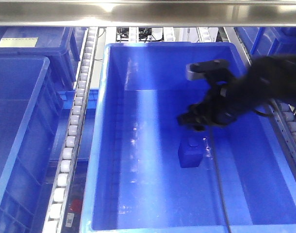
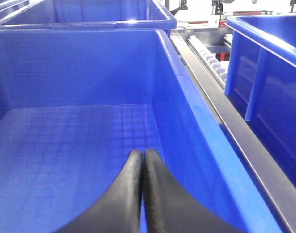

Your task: Pour parts from conveyor to right shelf

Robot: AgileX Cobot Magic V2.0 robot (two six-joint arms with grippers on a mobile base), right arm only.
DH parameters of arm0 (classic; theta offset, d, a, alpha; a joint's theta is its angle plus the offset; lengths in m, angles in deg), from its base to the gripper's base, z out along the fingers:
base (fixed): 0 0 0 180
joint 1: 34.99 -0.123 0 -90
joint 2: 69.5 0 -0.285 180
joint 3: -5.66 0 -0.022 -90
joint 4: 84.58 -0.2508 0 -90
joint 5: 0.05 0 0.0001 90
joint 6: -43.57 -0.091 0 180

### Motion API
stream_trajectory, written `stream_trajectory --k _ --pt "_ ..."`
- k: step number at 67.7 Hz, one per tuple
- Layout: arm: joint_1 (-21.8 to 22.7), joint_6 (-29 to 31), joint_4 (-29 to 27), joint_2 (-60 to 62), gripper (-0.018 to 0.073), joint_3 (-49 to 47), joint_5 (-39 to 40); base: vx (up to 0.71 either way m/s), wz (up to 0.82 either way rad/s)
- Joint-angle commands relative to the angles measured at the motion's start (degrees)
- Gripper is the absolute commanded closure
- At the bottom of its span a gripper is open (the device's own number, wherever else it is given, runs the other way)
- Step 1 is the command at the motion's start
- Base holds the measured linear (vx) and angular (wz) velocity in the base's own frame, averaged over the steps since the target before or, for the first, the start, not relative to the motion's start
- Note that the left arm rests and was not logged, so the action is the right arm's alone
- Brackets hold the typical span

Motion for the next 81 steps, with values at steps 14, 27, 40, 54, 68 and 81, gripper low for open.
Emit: stream_trajectory --k 14,27,40,54,68,81 --pt "-0.1 1.4 0.2 23.0 0.0572 14.2 14.4 0.00 0.00" --pt "-0.1 1.5 0.2 37.9 0.0569 22.3 15.5 0.00 0.00" --pt "-0.1 1.5 0.2 51.5 0.0569 29.2 15.2 0.00 0.00" --pt "-0.1 1.2 0.0 62.9 0.0569 33.4 12.0 0.00 0.00" --pt "-0.1 1.2 -0.3 67.9 0.0569 33.9 7.1 0.00 0.00" --pt "-0.1 1.3 3.5 68.3 0.0569 34.5 7.8 0.00 0.00"
